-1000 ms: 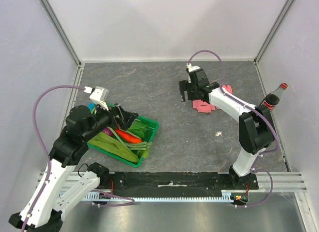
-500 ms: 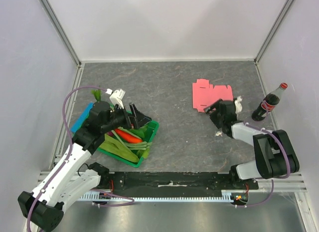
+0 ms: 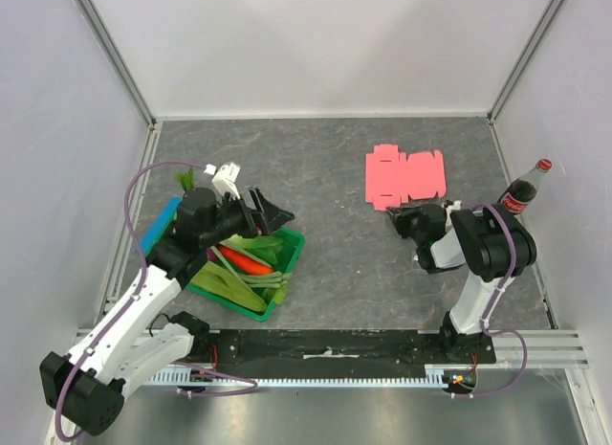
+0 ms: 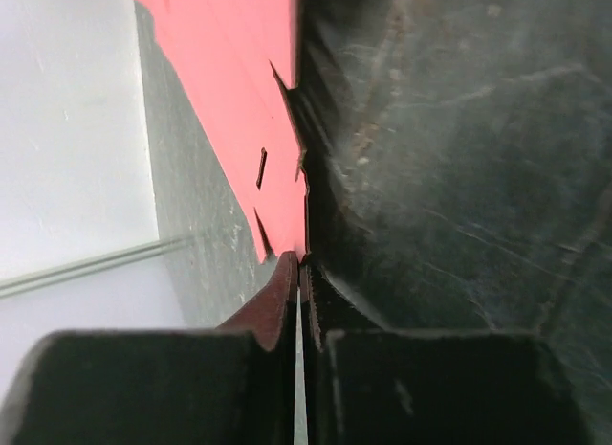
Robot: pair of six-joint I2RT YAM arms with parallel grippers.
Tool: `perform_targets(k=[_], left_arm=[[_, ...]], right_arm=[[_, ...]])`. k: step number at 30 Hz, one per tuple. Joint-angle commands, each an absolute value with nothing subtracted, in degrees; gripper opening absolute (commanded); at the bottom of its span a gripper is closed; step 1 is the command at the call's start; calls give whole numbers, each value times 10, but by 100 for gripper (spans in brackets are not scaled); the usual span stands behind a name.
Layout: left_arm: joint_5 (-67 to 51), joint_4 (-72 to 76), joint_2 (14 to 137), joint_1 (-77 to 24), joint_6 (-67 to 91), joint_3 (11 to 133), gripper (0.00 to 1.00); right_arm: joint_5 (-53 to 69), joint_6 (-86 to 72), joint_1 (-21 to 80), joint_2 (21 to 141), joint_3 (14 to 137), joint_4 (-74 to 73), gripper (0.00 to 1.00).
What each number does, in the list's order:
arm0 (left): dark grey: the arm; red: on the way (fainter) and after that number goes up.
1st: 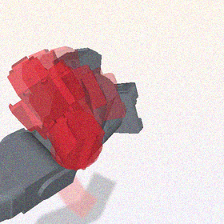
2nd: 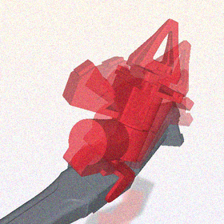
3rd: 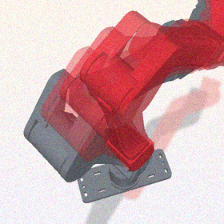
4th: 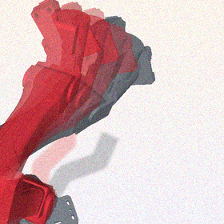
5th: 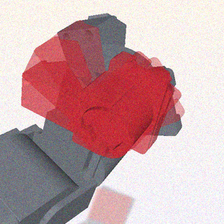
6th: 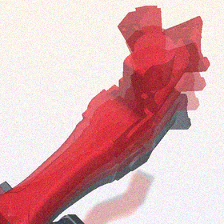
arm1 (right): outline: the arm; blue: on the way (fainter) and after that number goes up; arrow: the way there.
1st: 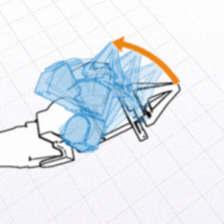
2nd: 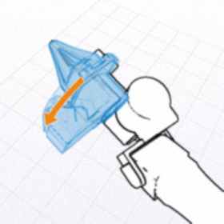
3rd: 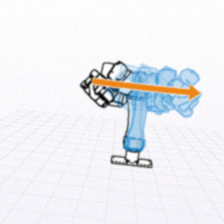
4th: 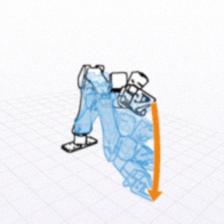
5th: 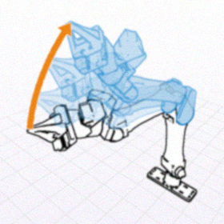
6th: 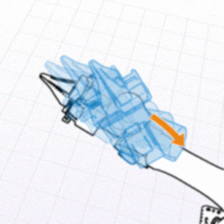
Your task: Fold the paper box
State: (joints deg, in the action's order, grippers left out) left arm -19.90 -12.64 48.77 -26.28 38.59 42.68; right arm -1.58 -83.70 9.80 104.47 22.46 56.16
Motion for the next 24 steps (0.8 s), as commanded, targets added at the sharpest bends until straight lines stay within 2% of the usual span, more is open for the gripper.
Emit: perform_targets(k=[1,7,10,14,17,21,24], left_arm=[[-177,-66,518,-265,438,423,90],[-206,21,608,-265,489,421,93],[-233,90,672,-266,517,414,94],[-245,270,742,-277,568,392,95],[-248,348,812,-296,609,406,95],[-244,439,890,-316,655,426,95],[-235,454,937,-323,672,450,94]], right_arm=[[22,-779,93,1038,251,563,0],[120,-699,92,902,216,485,0],[175,-750,92,840,171,532,0],[205,-823,94,774,131,562,0],[220,-854,96,745,120,567,0],[226,-886,106,713,110,574,0],[218,-896,120,685,102,566,0]])
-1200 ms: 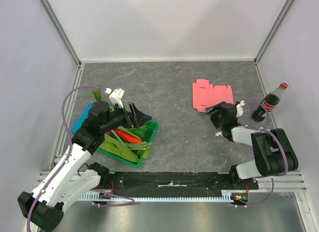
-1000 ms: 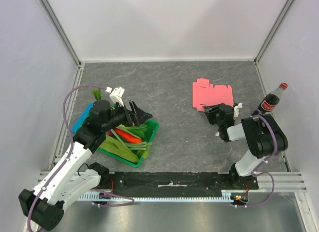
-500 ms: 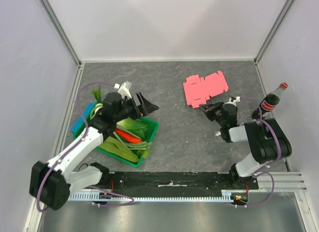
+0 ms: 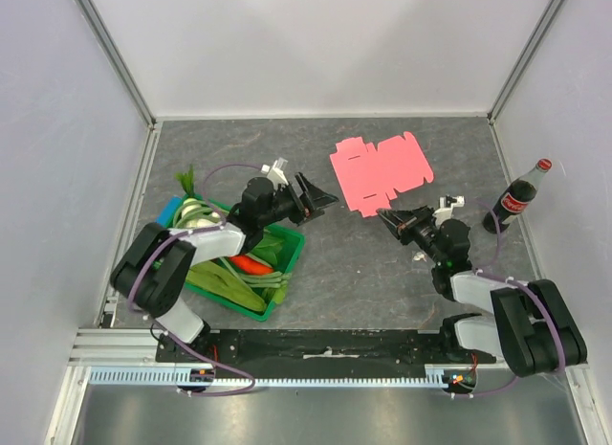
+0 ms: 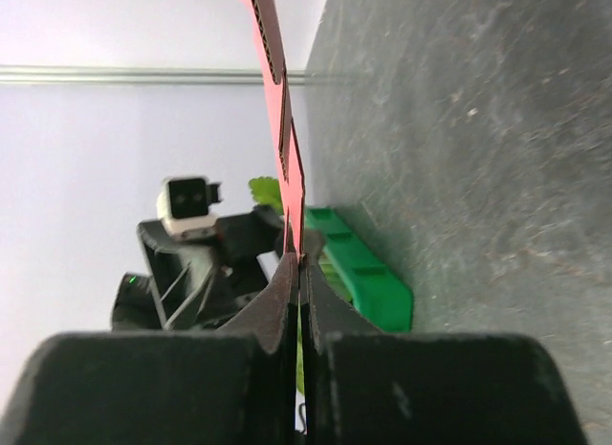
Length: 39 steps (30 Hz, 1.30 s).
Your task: Fold the paper box
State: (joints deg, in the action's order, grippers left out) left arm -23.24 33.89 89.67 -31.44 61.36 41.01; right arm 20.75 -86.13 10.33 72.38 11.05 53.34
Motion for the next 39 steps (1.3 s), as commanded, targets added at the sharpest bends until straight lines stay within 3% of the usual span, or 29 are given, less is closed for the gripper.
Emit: perform_targets(k=[1,6,9,12,13,14,15,18,20,25,29,30,31,33,34,39], left_arm=[[-232,462,946,-323,676,458,93],[-245,556,998,-332,715,469,83],[-251,571,1005,-333,715,475,70],[-255,547,984,-333,676,467,45],[-251,516,956,-331,657,466,31],[-244,423,932,-331,631,469,26],[-230,355,909,-330,568,474,22],[-181,160,817,-330,442,495,18],[-171,24,768,-330,383,530,12],[-211,-167,720,-329,221,609,2],[-156,-221,699,-328,240,617,2],[-163,-221,701,-327,260,614,10],[-182,-203,701,-327,276,608,26],[-216,-161,698,-327,332,575,41],[-216,-117,695,-326,351,562,55],[-184,-46,660,-327,419,492,73]], right_arm=[[214,-901,123,677,99,557,0],[193,-905,163,649,94,542,0],[181,-911,183,640,93,545,0],[202,-880,186,628,107,495,3],[219,-850,185,624,119,447,19],[261,-732,179,621,145,377,52],[271,-627,180,622,236,156,64],[171,-347,216,627,388,-175,75],[84,-274,251,594,430,-250,78],[76,-164,264,543,541,-307,82],[52,-196,264,572,591,-279,88],[41,-214,263,583,589,-275,88],[63,-270,264,611,578,-257,89],[94,-325,263,641,532,-186,89],[104,-373,263,660,508,-152,89],[103,-692,271,678,272,260,85]])
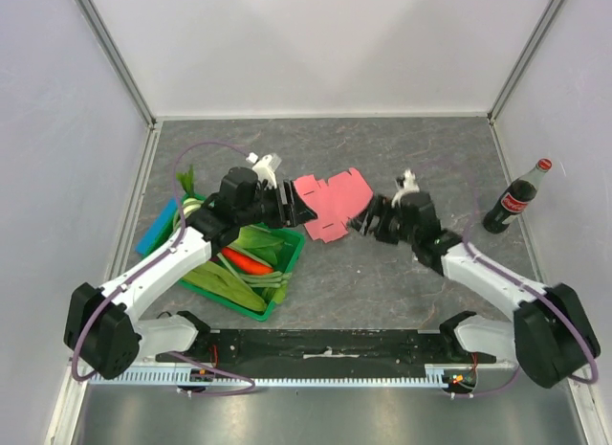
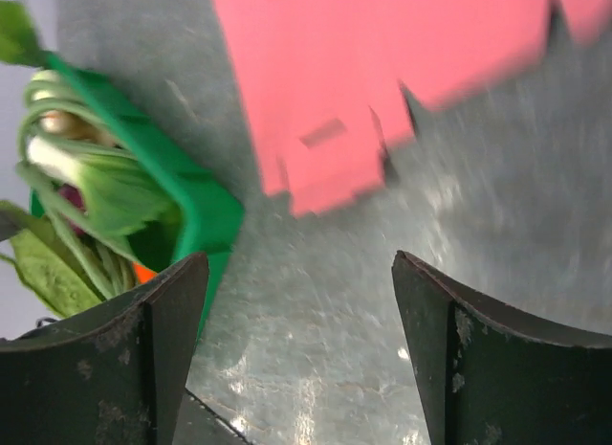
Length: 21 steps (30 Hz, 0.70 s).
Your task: Fold the paper box
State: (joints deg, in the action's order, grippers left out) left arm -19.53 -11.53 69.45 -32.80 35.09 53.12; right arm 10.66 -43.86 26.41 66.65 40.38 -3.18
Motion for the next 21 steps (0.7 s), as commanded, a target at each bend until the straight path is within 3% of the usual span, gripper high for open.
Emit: perform_targets(k=[1,11,15,17,20,21], left_arm=[[-180,-38,648,-327,424,485,74],[-139,-8,579,-327,465,427,80],[-113,-2,548,-327,490,406,82],[-106,-2,541,-326,497,403,82],[-94,-3,534,-327,500,400,81],[-90,-2,536,-326,502,400,81]], right_arm=[[94,-705,274,705,264,279,83],[32,-872,322,906,212,503,74],[14,-932,344,1007,222,578,60],[4,-955,354,1036,233,609,58],[4,-968,357,1096,250,668,36],[-9,-977,357,1123,250,695,16]])
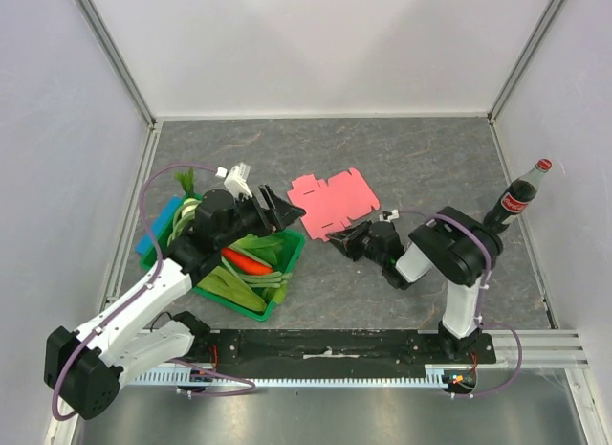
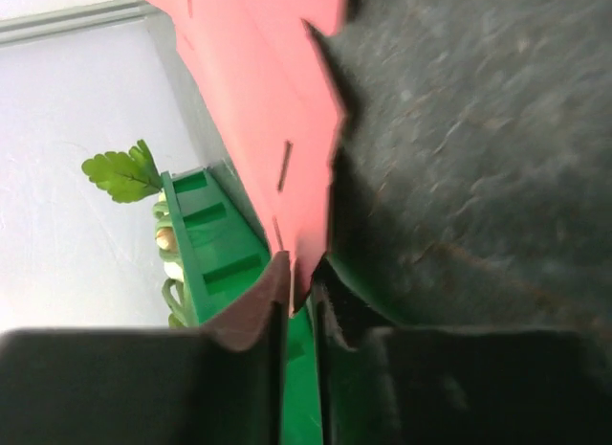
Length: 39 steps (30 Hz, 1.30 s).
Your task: Fold the paper box
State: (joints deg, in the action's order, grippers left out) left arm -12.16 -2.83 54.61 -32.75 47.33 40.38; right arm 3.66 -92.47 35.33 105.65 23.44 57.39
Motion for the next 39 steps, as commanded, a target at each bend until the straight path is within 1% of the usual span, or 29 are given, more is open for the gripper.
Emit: perform_targets(k=[1,2,3,5,7,10,13,14,17,21,26,28,30,34,39], left_arm=[[-85,-7,536,-326,504,401,81],[-82,-10,538,-326,505,403,81],[-77,-11,541,-326,507,403,82],[-78,-3,555,-325,511,405,82],[-78,-2,572,-320,518,406,85],[-91,41,598,-304,547,397,86],[-110,120,629,-294,561,390,86],[-116,150,656,-294,566,393,84],[-133,227,699,-292,590,393,83],[-127,258,730,-292,625,395,83],[-112,257,736,-292,656,381,83],[-120,267,750,-292,662,385,83],[-131,271,762,-292,671,393,83],[-148,314,794,-292,682,414,80],[-156,318,811,-292,675,442,62]], right_arm=[[-6,-986,355,1135,249,724,9],[-5,-1002,354,1144,248,776,3],[-4,-1008,352,1154,247,792,0],[-2,-1026,345,1154,242,844,0],[-1,-1041,337,1144,232,881,0],[21,-1088,333,1122,216,939,0],[26,-1130,335,1095,195,969,0],[25,-1136,334,1078,189,974,0],[26,-1147,334,1039,168,976,0],[26,-1151,337,988,149,966,0],[35,-1119,337,906,151,885,0],[42,-1110,338,885,158,842,0],[41,-1103,342,866,162,831,0],[45,-1097,348,847,172,808,0],[40,-1080,362,819,178,785,0]])
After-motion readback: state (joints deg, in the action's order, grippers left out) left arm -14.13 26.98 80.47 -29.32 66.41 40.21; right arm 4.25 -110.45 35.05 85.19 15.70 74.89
